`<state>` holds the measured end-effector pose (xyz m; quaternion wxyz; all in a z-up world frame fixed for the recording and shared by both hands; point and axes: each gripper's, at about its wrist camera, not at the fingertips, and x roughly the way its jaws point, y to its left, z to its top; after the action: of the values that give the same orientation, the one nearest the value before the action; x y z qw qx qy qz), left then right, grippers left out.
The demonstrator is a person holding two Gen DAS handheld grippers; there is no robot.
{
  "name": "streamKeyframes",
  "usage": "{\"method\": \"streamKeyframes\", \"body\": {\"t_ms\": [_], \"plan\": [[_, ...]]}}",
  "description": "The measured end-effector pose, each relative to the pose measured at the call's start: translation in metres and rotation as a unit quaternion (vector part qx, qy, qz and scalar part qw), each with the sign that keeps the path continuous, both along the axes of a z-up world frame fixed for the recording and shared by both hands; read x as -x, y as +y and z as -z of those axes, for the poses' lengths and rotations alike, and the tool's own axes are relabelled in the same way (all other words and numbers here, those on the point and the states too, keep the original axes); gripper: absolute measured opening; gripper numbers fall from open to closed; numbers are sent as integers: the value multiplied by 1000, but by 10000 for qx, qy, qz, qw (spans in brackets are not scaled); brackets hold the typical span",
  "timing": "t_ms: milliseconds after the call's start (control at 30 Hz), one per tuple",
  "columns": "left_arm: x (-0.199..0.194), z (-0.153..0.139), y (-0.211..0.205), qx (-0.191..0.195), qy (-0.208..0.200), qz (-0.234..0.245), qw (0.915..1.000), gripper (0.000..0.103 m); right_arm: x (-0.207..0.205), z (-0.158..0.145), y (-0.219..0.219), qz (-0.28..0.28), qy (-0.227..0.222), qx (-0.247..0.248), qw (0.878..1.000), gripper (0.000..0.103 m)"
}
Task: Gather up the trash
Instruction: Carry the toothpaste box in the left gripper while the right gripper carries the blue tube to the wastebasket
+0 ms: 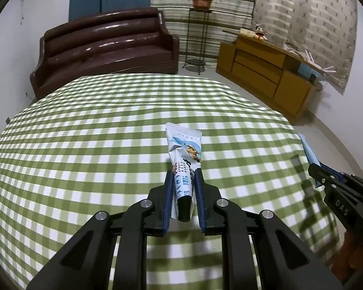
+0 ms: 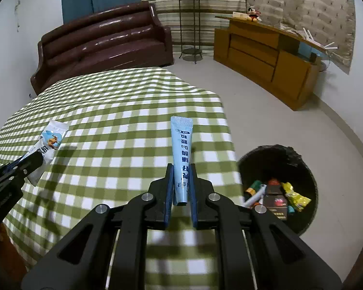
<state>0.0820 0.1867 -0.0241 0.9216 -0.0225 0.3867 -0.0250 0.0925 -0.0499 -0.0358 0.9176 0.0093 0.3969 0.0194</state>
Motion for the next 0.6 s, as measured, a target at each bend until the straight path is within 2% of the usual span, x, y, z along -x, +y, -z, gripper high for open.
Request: {"method": "streamKeyframes", "body": {"t_ms": [600], "plan": [[14,-10,-93,-191,-167,815,9964,19,39,-11,-94,664,-209,-31,9976,12]]}}
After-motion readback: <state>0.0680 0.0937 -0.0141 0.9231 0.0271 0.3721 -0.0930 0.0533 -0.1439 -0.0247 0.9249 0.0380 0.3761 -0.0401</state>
